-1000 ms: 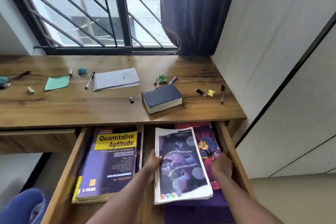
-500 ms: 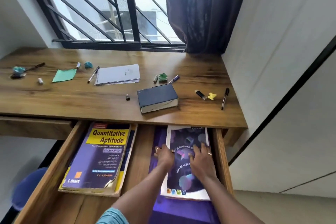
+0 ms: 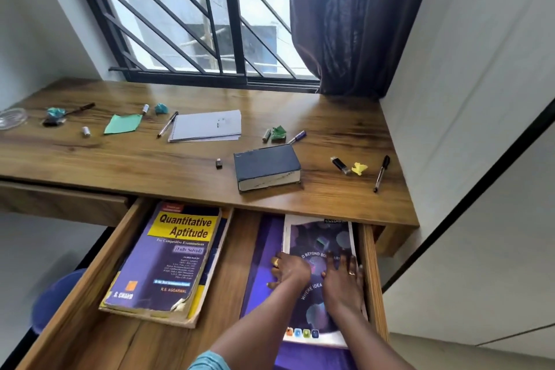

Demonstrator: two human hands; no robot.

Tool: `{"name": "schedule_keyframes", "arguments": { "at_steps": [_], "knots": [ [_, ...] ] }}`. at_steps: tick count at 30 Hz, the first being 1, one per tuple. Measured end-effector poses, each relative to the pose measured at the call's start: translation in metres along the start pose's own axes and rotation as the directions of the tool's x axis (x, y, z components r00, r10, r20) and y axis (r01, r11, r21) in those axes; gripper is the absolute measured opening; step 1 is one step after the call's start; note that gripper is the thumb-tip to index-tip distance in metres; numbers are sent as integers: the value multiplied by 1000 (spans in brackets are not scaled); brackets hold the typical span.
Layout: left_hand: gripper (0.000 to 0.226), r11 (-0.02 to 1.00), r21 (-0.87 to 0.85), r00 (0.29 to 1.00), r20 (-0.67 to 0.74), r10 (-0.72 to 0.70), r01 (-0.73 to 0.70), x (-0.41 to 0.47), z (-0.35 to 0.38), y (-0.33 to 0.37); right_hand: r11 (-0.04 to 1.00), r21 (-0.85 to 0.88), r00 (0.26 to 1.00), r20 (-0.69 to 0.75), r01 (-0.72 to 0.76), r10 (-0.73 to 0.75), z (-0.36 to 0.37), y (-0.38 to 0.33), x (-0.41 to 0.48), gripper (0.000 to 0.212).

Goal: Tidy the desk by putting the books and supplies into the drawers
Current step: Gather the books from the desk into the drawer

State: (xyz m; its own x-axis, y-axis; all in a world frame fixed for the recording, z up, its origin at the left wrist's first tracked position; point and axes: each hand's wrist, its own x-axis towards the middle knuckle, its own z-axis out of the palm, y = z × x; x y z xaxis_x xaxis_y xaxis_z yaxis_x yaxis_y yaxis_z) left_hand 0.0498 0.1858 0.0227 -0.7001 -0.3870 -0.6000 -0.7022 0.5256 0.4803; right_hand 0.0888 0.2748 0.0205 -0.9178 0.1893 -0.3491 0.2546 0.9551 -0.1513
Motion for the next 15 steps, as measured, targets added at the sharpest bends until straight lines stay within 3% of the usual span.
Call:
{"name": "schedule_keyframes", "arguments": {
  "at_steps": [3,6,10,15],
  "knots": [
    [59,996,-46,995,-72,71,-75,-1,-25,1,994,-72,996,-39,-80,77,-11,-20,1,46],
    [41,936,-110,917,-267,296,-334,7,-72,6,998,36,969,-242,-47,54,-36,-48,13,30],
    [37,887,17,815,-388,430,-461,40,-140,24,972,226,871,-489,66,54,-78,-92,40,27],
    [61,863,-229,877,-293,381,-451,83,-187,61,868,475,828,-538,143,159,-113,-137,83,31]
  ]
}}
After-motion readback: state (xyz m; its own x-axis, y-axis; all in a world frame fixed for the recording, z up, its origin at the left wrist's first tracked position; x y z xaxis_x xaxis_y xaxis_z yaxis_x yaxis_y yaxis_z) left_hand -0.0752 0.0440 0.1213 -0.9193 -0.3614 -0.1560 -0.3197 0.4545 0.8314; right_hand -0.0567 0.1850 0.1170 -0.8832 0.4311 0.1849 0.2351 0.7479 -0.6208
